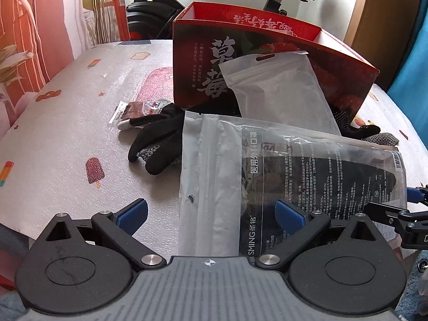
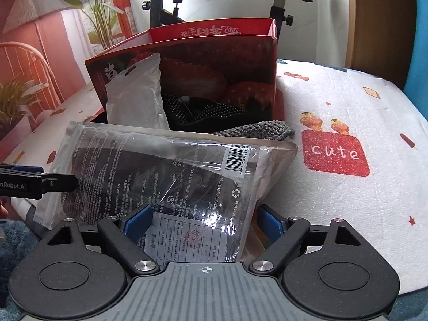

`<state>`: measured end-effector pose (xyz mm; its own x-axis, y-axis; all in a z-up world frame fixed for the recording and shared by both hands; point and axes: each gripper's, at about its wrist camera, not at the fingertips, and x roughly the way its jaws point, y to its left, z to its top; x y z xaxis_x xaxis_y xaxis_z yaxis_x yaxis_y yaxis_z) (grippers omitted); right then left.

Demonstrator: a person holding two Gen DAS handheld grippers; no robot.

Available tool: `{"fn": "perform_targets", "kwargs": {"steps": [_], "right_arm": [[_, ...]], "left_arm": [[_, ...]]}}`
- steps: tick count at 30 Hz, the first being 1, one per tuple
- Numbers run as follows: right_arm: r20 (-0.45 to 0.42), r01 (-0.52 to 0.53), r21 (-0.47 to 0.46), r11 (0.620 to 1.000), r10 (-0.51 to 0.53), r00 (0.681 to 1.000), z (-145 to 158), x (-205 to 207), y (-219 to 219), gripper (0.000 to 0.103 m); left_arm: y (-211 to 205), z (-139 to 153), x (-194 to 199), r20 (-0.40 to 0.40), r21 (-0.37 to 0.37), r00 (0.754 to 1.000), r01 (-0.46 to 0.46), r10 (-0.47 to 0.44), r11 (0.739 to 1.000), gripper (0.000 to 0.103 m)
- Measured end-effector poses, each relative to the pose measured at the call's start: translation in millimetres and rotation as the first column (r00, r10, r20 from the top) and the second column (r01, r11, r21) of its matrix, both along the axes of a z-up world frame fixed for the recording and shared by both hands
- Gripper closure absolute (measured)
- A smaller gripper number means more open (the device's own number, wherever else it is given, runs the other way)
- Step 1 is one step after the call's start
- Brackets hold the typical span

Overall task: Organize soft objects
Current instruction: 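Lower the left tool onto the clear plastic bag and close it, then lift the clear bag with the left tool toward the red box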

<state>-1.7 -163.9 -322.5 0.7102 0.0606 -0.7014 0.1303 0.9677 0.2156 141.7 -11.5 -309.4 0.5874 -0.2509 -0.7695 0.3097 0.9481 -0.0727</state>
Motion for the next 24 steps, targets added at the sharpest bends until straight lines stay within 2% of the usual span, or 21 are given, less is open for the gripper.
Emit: {"fn": "perform_targets", "kwargs": {"steps": [4,8,11,20,24], "right_arm": [[0.005,0.004,0.031,1.0,-0.004,1.0,-2,3,-3,0.023],[0.011,0.001,0.019,1.0,-0.001,1.0,1,4,-1,0.025],[0.008,0.005,0.024,1.0,-0.005,1.0,1,4,-1,0.026],[0.002,0.002,0.019,1.0,-0.002,1.0,1,6,-2,0.026],[-0.005,0.0,0.012,1.0,0.0,1.0,1,6,-1,0.027]], "left_arm": [[0,0,1,-0.013,-0.032,1.0,-0.007,0.006,0.999,0.01],[-6,2,0,0.003,-0.015,1.0,0.013,-0.013,1.0,0.019],[-7,2,0,-0.008,-0.037,1.0,0.018,-0.019,0.999,0.022],[-4,2,-1,-0.003,-0.037,1.0,0.031,-0.031,0.999,0.023],[5,-1,4,-0.041,-0.085,0.999,0.011,-0.014,0.996,0.023]]}}
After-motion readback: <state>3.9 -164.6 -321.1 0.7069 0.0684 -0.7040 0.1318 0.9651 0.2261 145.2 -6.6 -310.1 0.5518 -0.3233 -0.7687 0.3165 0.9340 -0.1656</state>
